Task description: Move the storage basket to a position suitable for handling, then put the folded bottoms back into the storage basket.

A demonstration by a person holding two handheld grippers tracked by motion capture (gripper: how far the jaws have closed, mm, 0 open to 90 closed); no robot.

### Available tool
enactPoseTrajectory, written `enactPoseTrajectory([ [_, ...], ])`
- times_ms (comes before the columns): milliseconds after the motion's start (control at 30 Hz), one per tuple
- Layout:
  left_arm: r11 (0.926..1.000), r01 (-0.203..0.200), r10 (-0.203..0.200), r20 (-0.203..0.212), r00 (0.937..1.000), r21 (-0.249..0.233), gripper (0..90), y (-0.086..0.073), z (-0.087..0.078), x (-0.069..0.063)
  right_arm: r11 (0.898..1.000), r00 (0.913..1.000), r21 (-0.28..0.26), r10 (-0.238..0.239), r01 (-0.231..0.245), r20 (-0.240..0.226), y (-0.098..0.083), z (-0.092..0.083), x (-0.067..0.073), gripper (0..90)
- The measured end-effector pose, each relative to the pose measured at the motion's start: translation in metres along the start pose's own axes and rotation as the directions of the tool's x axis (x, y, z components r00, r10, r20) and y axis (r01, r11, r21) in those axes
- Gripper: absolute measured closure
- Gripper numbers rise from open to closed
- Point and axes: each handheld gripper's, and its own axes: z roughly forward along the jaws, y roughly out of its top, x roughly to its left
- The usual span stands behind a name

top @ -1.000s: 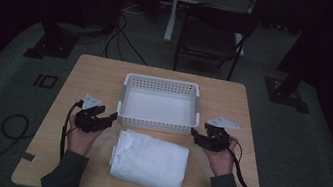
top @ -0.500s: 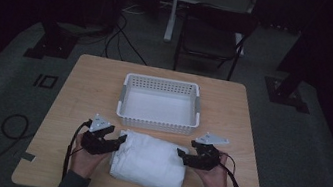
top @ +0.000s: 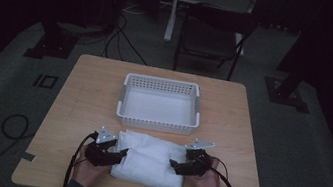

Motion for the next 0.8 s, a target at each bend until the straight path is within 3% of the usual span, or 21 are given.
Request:
enactPoseTrajectory([
  [233, 0.9999, -0.011, 0.011, -0.005, 0.9999, -0.008, 39.2, 0.005, 0.008, 0.003, 1.0, 0.9982, -0.014, -0.015, 0.016, 0.059, 0.01, 0.007, -0.007, 21.6],
  [533, 0.9999, -0.011, 0.01, -0.031, 0.9995, -0.013, 39.6, 0.019, 0.021, 0.01, 1.0, 0.9972, -0.029, 0.002, 0.0, 0.075, 0.019, 0.012, -0.019, 21.8],
  [700, 0.9997, -0.013, 0.013, -0.028, 0.9995, -0.018, 39.5, 0.022, 0.017, 0.01, 0.999, 0.9967, -0.036, 0.018, -0.015, 0.08, 0.022, 0.013, -0.022, 21.8],
  [800, 0.9988, 0.021, -0.022, -0.014, 0.9997, -0.045, 35.7, 0.024, 0.011, 0.014, 0.997, 0.9954, -0.068, 0.034, -0.028, 0.089, 0.024, 0.003, -0.021, 22.3],
])
